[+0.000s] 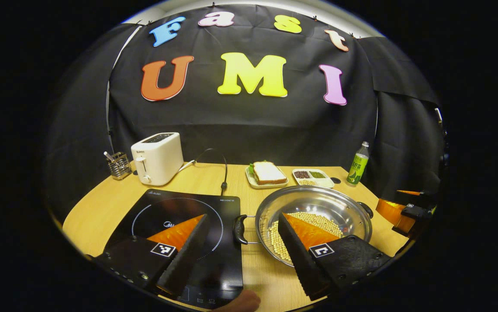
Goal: First push the handle of the pot to place it horizontally, then grasp the pot with both hands and set it on the induction cooktop.
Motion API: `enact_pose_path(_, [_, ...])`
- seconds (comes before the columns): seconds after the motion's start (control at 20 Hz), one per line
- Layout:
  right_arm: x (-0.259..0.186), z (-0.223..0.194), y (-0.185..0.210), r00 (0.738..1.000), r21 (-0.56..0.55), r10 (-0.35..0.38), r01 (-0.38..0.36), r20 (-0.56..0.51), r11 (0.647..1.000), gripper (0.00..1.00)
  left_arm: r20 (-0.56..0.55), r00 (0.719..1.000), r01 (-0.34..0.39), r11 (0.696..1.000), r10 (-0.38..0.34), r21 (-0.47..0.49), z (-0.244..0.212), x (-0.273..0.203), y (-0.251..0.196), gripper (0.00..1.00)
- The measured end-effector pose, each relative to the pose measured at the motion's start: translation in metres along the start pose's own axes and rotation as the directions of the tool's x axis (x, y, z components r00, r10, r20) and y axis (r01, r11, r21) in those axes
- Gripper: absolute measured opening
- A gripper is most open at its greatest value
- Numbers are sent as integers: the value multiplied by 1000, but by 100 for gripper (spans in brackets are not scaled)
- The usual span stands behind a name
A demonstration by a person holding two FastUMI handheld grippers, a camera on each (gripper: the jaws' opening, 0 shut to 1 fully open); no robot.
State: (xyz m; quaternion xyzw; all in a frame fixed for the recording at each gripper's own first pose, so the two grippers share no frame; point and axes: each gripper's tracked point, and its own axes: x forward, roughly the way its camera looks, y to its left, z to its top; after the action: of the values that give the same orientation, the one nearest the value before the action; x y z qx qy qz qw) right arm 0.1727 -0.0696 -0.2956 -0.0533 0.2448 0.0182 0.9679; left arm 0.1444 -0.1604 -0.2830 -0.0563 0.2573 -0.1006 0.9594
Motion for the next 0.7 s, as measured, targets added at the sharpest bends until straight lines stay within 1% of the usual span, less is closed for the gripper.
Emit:
enact_pose_path(0.2, [30, -12, -5, 998, 7, -17, 18, -60, 1000, 100, -83, 997, 1, 1000, 0, 10, -19, 27, 0, 96])
enact_pose_path(0.35, [50, -25, -7, 994, 15, -23, 25, -108, 1000, 100, -139, 990, -16, 1000, 19, 19, -33, 40, 7, 96])
enact_pose_path(0.5, [65, -35, -10, 990, 12, -31, 33, -137, 999, 100, -152, 988, -4, 1000, 5, 10, -35, 52, 7, 96])
enact_pose_path(0.55, [72, -39, -13, 989, 9, -39, 40, -142, 999, 100, -162, 987, -8, 1000, 10, 17, -37, 55, 8, 96])
enact_pose_path(0.65, [77, -46, -14, 986, 25, -31, 36, -167, 999, 100, -178, 984, -15, 999, 20, 34, -39, 62, 11, 96])
enact_pose_path(0.7, [77, -44, -11, 988, 57, -2, 11, -154, 998, 100, -185, 983, -3, 999, 10, 33, -42, 67, 7, 96])
